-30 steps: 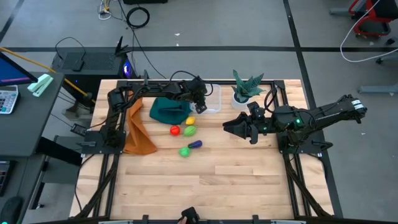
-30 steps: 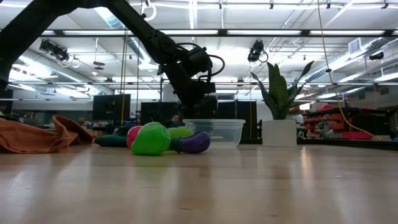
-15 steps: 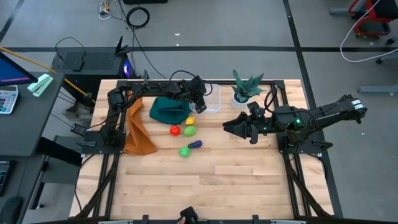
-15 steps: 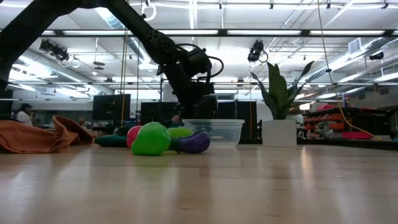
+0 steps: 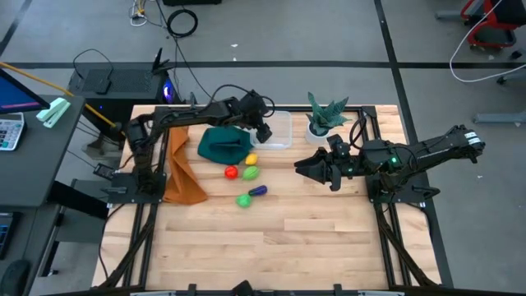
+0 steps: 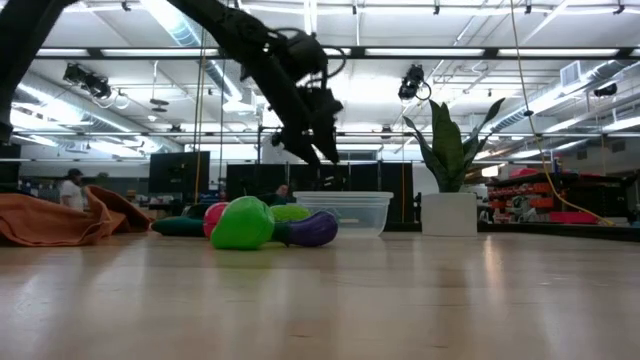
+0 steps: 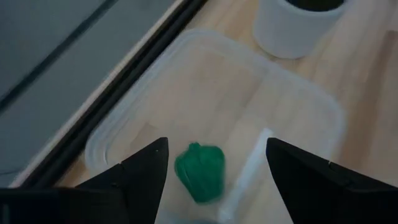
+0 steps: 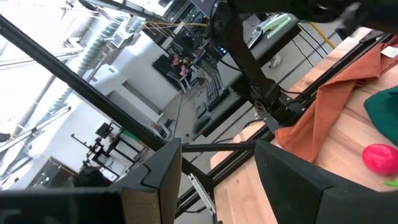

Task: Pick and placing Produce into tupperware
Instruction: Put the red tomato into the transparent bin

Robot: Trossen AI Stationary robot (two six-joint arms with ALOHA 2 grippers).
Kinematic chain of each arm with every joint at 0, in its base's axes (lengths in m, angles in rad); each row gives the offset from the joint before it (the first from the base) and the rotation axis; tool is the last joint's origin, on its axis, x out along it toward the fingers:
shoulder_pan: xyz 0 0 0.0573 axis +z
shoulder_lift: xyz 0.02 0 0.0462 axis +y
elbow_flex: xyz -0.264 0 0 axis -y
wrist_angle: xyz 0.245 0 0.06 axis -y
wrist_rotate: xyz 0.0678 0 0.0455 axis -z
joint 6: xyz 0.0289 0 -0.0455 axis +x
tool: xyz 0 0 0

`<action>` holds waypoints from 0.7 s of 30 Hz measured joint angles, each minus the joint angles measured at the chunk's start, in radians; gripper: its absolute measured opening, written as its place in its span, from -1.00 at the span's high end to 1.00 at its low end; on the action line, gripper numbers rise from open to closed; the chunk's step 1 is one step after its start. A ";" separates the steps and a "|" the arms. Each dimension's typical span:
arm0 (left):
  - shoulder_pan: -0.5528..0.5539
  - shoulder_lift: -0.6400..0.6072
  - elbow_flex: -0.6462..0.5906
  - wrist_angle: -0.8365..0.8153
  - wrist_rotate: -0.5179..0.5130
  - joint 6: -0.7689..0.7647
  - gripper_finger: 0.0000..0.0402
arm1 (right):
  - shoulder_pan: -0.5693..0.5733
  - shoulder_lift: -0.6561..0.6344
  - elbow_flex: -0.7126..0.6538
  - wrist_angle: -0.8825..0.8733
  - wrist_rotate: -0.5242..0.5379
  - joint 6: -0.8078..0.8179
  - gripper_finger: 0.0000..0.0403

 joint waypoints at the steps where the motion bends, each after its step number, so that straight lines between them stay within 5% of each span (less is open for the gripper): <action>1: -0.007 -0.017 0.000 -0.026 -0.001 -0.011 -0.39 | 0.000 0.000 0.000 0.000 0.000 -0.001 0.17; 15: -0.154 -0.166 -0.001 -0.459 0.031 -0.288 -0.38 | 0.000 0.000 0.000 -0.009 0.000 -0.027 0.17; 21: -0.240 -0.166 -0.002 -0.515 0.023 -0.342 -0.38 | 0.000 0.000 0.000 -0.024 -0.003 -0.033 0.17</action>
